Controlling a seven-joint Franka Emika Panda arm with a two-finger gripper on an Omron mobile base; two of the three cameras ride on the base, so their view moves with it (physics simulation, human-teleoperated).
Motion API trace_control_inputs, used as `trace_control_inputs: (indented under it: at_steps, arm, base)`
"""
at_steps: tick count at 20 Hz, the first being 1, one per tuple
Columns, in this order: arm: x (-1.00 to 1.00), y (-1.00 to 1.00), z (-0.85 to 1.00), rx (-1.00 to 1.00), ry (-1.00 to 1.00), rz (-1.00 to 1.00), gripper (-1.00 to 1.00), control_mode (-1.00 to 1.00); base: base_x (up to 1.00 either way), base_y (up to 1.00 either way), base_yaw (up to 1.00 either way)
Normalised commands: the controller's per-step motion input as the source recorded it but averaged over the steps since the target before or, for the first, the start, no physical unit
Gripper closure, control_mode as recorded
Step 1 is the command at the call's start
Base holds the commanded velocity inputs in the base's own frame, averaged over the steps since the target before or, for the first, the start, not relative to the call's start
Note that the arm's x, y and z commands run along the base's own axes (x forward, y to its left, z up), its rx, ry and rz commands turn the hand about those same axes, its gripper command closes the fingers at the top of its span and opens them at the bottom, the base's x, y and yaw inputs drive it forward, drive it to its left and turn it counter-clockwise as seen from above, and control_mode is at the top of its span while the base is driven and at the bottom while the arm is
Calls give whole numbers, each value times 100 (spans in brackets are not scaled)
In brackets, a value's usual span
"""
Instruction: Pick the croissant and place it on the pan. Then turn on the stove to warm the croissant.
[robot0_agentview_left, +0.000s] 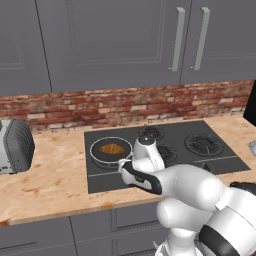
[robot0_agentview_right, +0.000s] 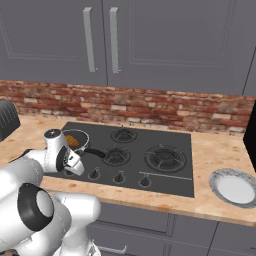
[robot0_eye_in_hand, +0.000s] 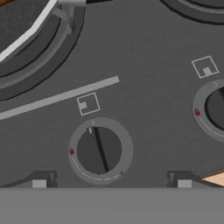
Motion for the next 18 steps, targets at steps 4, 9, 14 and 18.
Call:
trace_control_inputs:
  at_steps: [4, 9, 14, 18]
  arm:
    - [11, 0, -22, 0, 0, 0, -100, -100]
    - [12, 0, -17, 0, 0, 0, -100, -100]
    - [6, 0, -20, 0, 0, 0, -100, -100]
    - [9, 0, -24, 0, 0, 0, -100, -100]
  base:
    - [0, 0, 0]
    - [0, 0, 0]
    - [0, 0, 0]
    - [0, 0, 0]
